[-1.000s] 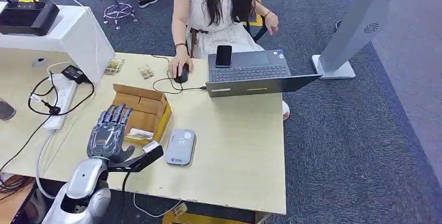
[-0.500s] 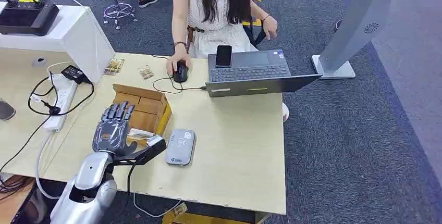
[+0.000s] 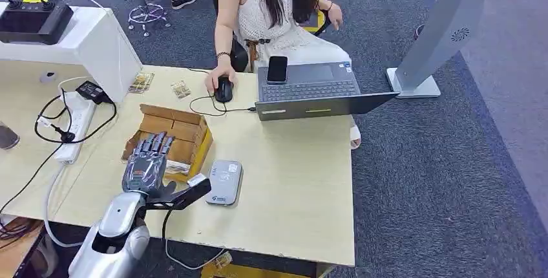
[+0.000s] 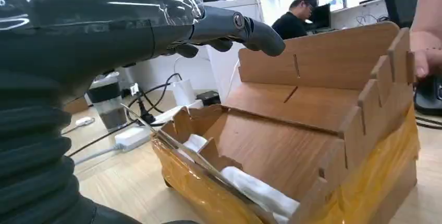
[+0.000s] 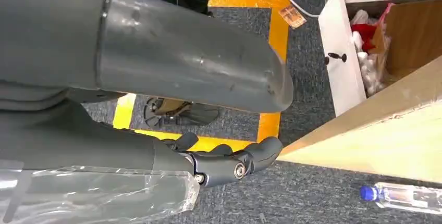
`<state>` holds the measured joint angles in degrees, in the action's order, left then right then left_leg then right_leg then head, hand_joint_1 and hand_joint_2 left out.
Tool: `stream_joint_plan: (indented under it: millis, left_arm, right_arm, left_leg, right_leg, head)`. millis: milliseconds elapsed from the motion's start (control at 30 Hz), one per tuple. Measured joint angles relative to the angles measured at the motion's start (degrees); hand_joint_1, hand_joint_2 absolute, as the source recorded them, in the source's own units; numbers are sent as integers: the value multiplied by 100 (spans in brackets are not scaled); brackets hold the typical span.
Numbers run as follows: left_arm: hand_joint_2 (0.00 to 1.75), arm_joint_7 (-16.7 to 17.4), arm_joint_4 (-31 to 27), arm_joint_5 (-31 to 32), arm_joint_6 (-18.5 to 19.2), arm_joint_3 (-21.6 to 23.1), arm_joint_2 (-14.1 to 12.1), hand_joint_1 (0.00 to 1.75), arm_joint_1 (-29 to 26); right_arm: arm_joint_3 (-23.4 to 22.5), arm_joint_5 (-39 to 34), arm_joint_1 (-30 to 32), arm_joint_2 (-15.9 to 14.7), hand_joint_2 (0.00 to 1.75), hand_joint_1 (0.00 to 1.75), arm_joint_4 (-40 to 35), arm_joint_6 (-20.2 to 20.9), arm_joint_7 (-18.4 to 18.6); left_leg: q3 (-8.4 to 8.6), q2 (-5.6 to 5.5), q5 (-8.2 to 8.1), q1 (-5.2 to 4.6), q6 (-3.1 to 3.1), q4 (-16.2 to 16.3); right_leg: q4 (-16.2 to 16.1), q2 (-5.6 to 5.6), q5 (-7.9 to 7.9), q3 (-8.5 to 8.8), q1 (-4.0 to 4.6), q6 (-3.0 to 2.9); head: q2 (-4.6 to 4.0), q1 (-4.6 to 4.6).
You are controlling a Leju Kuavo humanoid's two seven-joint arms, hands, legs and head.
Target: Pass the card to the sensor for recognition and then transmit it.
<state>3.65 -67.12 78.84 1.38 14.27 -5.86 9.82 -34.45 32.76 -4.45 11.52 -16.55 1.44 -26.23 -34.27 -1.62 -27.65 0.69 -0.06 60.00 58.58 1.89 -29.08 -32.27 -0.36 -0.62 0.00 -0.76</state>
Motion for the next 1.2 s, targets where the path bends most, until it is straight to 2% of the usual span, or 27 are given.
stream_joint_plan:
  millis: [1200]
  left_arm:
    - [175, 94, -57, -129, 234, 103, 2, 0, -158]
  right_arm:
    - [-81, 52, -5, 7, 0, 0, 0, 20, 0]
  left_leg:
    - [0, 0, 0, 0, 0, 0]
  right_leg:
    - [0, -1, 0, 0, 0, 0]
  head:
    - [0, 0]
